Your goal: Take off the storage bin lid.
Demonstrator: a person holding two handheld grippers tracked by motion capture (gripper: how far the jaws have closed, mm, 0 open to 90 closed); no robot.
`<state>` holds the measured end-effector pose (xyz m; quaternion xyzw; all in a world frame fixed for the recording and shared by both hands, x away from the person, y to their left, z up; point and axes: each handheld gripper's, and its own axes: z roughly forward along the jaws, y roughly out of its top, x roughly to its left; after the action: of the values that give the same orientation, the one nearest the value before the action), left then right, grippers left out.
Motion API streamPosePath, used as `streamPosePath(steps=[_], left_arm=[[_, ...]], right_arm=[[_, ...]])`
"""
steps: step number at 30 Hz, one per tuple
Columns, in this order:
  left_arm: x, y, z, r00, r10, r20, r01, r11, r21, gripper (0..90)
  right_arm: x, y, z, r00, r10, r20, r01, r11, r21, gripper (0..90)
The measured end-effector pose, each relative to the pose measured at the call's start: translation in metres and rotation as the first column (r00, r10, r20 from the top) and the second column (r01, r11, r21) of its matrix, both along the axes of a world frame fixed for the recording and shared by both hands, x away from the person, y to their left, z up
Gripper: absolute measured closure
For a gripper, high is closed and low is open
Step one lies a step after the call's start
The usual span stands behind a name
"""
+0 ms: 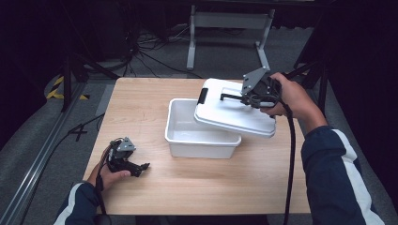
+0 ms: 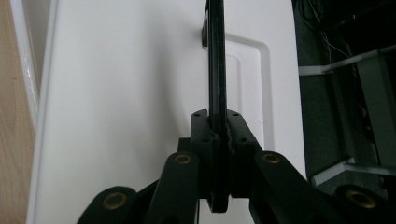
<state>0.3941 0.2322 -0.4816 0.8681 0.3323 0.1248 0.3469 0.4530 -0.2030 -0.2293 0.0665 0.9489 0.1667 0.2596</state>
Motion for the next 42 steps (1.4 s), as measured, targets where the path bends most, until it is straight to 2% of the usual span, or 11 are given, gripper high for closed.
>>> streamPosePath(steps=[16, 23, 33, 42], left_arm=[[-0.002, 0.0, 0.0, 0.9999, 0.015, -0.006, -0.015, 0.9999, -0.003, 0.2], [-0.002, 0.0, 0.0, 0.9999, 0.016, -0.005, -0.016, 0.9999, -0.004, 0.2], [-0.002, 0.0, 0.0, 0.9999, 0.016, -0.004, -0.016, 0.9999, -0.003, 0.2], [-0.002, 0.0, 0.0, 0.9999, 0.017, -0.005, -0.017, 0.9999, -0.004, 0.2]], right_arm=[[-0.016, -0.057, 0.001, 0.9969, -0.078, 0.007, 0.078, 0.996, 0.038, 84.6], [-0.02, -0.083, 0.0, 0.9924, -0.123, 0.009, 0.122, 0.99, 0.068, 84.6], [-0.025, -0.113, -0.007, 0.9843, -0.176, -0.001, 0.176, 0.981, 0.082, 84.5], [-0.029, -0.133, -0.012, 0.9772, -0.212, -0.007, 0.212, 0.973, 0.096, 84.6]])
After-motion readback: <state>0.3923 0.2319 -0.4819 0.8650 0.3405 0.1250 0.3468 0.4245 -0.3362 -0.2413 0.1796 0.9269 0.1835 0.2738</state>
